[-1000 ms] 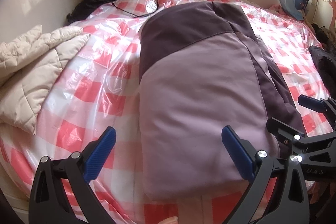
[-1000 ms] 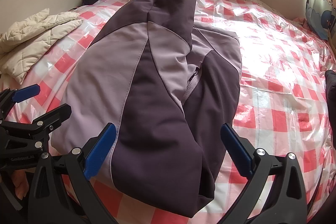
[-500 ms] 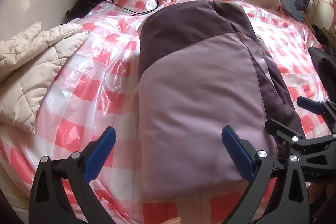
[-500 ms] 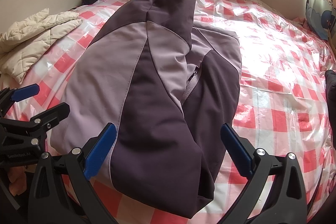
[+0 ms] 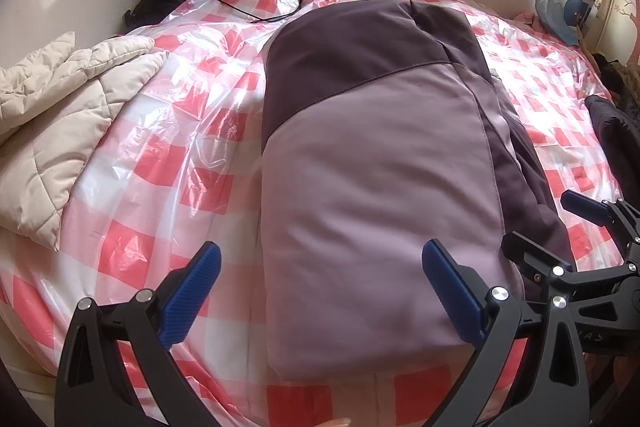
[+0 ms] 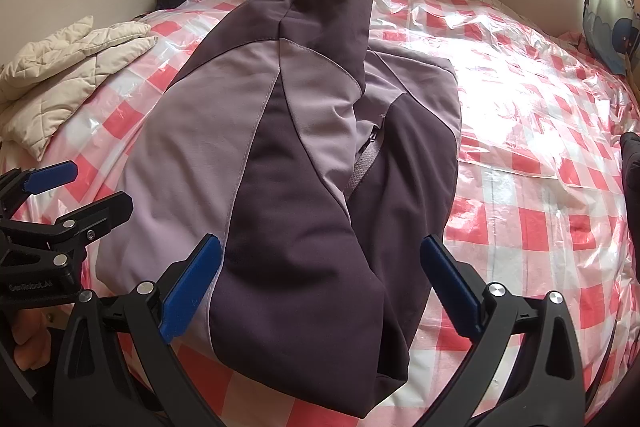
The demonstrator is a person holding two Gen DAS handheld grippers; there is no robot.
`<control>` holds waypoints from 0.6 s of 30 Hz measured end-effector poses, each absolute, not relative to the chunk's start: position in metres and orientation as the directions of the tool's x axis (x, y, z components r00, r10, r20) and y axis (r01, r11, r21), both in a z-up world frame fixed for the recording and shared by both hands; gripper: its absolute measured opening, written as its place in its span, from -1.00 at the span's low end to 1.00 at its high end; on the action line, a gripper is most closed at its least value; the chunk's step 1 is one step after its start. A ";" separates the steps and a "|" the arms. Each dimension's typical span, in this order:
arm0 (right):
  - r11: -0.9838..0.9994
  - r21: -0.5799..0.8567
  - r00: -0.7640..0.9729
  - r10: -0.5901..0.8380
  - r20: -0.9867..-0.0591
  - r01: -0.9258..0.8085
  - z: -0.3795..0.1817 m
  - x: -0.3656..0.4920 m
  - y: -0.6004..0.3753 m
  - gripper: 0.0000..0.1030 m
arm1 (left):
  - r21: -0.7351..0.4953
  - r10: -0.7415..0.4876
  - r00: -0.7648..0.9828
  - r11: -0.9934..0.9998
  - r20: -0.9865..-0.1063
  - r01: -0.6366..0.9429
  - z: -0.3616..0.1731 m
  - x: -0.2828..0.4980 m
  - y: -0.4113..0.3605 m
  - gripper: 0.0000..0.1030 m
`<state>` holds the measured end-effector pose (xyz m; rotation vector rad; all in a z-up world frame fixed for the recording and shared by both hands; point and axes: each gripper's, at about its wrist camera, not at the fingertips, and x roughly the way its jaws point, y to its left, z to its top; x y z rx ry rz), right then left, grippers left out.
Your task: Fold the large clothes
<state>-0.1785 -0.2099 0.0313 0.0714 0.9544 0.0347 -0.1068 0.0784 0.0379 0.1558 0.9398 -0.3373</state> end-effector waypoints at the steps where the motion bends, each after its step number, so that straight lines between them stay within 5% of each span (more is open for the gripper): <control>1: 0.997 0.077 0.578 0.061 -0.813 0.002 0.031 -0.179 -0.210 0.87 | -0.017 -0.217 0.540 0.936 -0.813 0.351 0.037 -0.106 0.079 0.88; 18: 0.997 0.076 0.580 0.063 -0.812 -0.003 0.031 -0.179 -0.210 0.87 | -0.051 -0.242 0.530 0.936 -0.812 0.349 0.037 -0.104 0.082 0.88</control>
